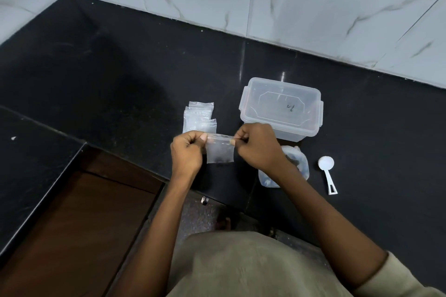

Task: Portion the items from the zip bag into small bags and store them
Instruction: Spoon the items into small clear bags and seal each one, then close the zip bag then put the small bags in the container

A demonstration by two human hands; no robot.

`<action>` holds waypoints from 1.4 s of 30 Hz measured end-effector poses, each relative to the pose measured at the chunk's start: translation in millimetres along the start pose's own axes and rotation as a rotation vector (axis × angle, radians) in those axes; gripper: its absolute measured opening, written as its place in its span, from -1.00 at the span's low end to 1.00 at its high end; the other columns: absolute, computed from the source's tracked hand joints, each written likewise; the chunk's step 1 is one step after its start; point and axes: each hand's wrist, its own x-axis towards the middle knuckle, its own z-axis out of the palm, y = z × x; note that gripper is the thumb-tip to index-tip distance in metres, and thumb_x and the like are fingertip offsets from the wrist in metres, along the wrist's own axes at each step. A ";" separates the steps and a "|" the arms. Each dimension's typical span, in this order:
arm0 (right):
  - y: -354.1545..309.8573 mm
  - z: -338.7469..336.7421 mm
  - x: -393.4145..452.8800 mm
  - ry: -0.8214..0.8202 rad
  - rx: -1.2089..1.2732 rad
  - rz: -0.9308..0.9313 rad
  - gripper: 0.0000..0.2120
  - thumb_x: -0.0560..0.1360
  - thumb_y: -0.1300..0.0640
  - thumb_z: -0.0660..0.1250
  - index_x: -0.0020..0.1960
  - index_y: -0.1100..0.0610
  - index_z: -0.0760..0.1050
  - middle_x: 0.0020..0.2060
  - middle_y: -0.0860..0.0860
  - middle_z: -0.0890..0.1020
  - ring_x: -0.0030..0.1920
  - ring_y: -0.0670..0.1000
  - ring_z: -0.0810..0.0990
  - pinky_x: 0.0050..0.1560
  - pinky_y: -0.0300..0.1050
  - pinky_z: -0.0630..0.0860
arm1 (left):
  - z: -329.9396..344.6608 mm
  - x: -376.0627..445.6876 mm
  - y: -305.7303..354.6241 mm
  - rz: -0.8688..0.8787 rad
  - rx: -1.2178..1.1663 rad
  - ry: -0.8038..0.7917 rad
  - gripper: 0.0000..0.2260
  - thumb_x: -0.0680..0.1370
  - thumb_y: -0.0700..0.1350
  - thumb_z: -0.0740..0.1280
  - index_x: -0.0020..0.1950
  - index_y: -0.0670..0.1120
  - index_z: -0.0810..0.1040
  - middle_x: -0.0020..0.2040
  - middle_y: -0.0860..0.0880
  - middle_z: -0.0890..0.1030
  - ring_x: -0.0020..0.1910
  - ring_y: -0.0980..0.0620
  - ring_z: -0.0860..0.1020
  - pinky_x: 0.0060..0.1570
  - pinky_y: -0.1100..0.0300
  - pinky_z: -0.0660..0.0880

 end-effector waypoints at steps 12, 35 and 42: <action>-22.5 56.6 52.6 0.034 -0.061 0.078 -0.89 0.35 0.29 0.31 -0.23 0.21 0.61 -0.26 0.11 0.70 -0.17 0.15 0.65 -0.10 0.07 0.63 | -9.4 0.5 -14.2 0.095 0.264 0.031 -0.77 0.44 -0.34 0.42 -0.17 0.02 0.63 -0.13 0.03 0.66 -0.17 0.08 0.63 -0.02 0.07 0.60; 56.8 -53.2 -81.6 0.293 -0.335 0.133 -0.56 0.32 0.09 0.38 0.20 0.06 0.63 0.09 0.04 0.60 0.08 0.13 0.52 0.10 0.07 0.45 | 70.0 -52.8 -11.5 0.079 0.478 -0.489 -0.59 0.53 0.06 0.45 0.31 -0.05 0.47 0.13 0.01 0.53 0.08 0.03 0.52 0.18 0.07 0.49; 83.6 -56.8 -91.6 0.172 0.010 0.447 -0.78 0.48 0.25 0.35 0.10 0.06 0.60 -0.10 -0.02 0.65 -0.04 0.04 0.63 -0.06 -0.06 0.57 | 92.6 -66.5 5.8 -0.077 0.359 -0.526 -0.88 0.58 -0.04 0.38 -0.12 -0.04 0.53 -0.13 0.02 0.60 -0.11 0.01 0.58 -0.08 0.09 0.57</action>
